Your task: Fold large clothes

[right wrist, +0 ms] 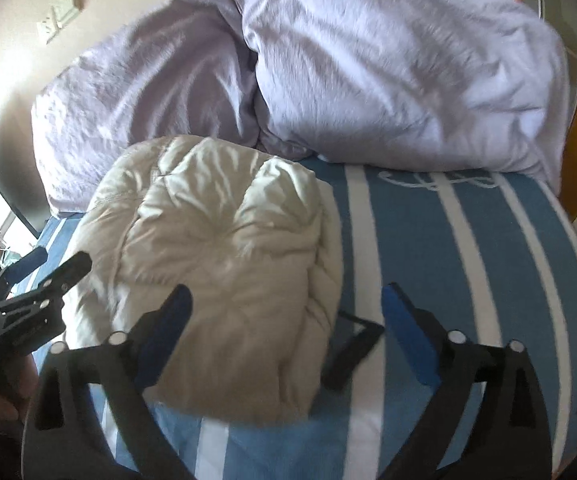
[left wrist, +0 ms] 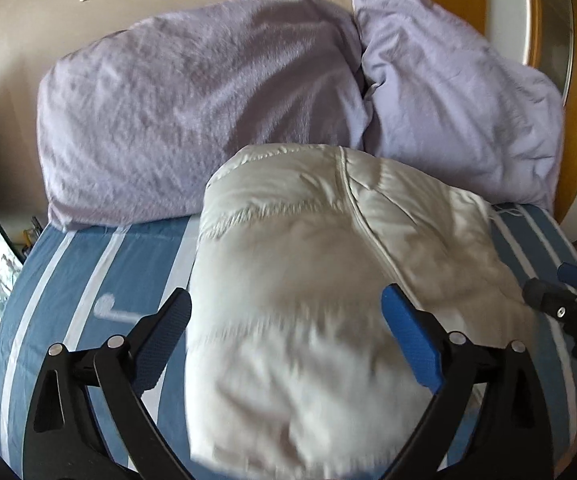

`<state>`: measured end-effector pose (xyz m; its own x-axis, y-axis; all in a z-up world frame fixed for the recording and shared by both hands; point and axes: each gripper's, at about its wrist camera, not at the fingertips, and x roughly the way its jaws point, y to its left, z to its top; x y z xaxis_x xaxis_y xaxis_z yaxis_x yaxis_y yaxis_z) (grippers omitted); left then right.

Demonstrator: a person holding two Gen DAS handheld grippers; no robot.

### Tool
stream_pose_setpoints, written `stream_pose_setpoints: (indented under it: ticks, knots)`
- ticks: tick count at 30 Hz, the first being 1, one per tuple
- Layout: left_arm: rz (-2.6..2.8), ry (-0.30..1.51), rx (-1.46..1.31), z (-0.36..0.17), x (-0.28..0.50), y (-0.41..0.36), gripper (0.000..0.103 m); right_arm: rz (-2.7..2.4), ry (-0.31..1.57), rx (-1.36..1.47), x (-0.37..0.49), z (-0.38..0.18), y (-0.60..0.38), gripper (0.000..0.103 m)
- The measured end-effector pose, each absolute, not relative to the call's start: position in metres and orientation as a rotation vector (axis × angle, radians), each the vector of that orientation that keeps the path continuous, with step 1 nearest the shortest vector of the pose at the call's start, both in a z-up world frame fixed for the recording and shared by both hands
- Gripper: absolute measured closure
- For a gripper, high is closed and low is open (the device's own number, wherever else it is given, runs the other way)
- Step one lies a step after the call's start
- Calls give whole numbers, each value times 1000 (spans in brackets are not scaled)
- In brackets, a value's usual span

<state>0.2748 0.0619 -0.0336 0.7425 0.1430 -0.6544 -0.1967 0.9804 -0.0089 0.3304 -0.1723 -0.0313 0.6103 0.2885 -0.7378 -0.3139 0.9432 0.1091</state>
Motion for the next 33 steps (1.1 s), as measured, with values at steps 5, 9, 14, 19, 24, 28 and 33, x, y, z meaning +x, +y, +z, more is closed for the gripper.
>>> stream_pose_setpoints:
  ticks: [5, 9, 14, 19, 24, 28, 33]
  knots:
    - [160, 724, -142, -26, 228, 68, 2, 351, 842, -61, 279, -11, -178, 2]
    - [153, 728, -180, -19, 191, 69, 2, 382, 869, -48, 242, -4, -181, 2]
    - [136, 740, -222, -13, 153, 68, 2, 397, 919, -32, 204, -5, -184, 2]
    - [126, 756, -250, -11, 122, 61, 2, 398, 944, -39, 177, -10, -184, 2]
    - [121, 776, -275, -18, 108, 55, 2, 395, 952, -26, 164, -13, -187, 2]
    - [113, 791, -286, -23, 106, 51, 2, 392, 962, -7, 163, -17, -189, 2]
    - [107, 788, -293, -23, 104, 49, 2, 394, 977, 0, 163, -21, -188, 2]
